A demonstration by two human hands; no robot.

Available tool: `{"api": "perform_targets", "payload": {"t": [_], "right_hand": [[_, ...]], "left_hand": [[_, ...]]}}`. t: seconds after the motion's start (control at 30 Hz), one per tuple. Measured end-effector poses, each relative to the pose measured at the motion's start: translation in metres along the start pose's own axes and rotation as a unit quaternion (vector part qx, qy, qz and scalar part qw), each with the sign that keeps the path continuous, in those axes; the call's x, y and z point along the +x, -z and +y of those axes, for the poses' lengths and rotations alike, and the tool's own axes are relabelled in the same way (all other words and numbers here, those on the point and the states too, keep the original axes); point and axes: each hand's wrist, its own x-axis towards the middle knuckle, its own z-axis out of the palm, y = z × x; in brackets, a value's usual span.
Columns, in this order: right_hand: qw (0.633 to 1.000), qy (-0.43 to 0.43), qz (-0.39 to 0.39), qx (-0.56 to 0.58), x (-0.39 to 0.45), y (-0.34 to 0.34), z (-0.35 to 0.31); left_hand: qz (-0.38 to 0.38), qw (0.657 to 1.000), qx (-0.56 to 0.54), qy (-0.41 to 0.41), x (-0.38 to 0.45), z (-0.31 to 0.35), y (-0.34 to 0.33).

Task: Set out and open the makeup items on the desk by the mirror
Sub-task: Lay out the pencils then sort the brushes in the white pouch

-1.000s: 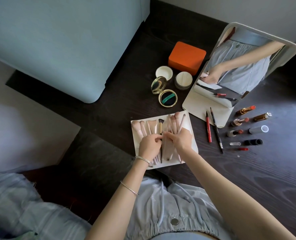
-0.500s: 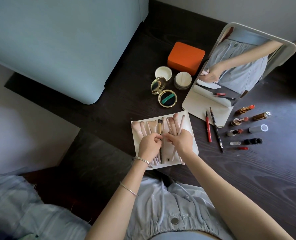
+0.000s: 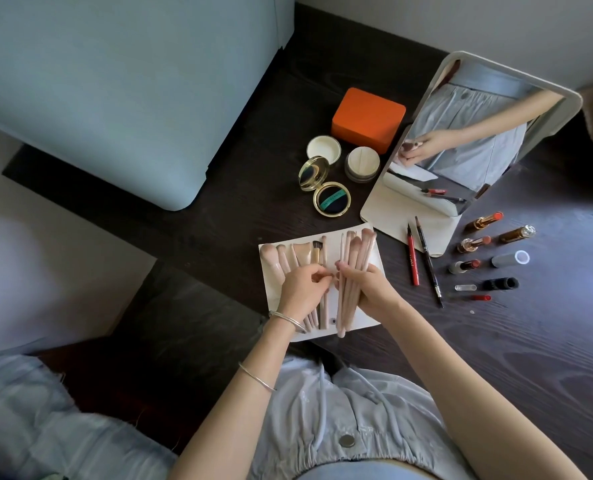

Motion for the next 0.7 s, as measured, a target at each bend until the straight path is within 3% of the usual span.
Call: {"api": "perform_targets", "payload": {"t": [0.1, 0.2, 0.4, 0.6, 0.7], "right_hand": [[0.999, 0.015, -0.011, 0.026, -0.007, 0.001, -0.005], [0.999, 0.02, 0.04, 0.029, -0.004, 0.002, -0.005], [0.997, -0.001, 0.071, 0.031, 0.002, 0.001, 0.0], [0.979, 0.099, 0.168, -0.055, 0.006, 0.006, -0.001], [0.978, 0.105, 0.146, -0.105, 0.006, 0.008, -0.001]], "left_hand": [[-0.049, 0.994, -0.089, 0.033, -0.001, 0.008, -0.001], [-0.087, 0.986, -0.132, 0.046, -0.002, 0.011, -0.003], [-0.024, 0.997, -0.076, 0.022, -0.003, 0.008, -0.015], [0.005, 0.987, -0.152, 0.042, 0.0, 0.003, -0.008], [-0.002, 0.986, -0.16, 0.046, 0.001, 0.003, -0.006]]}}
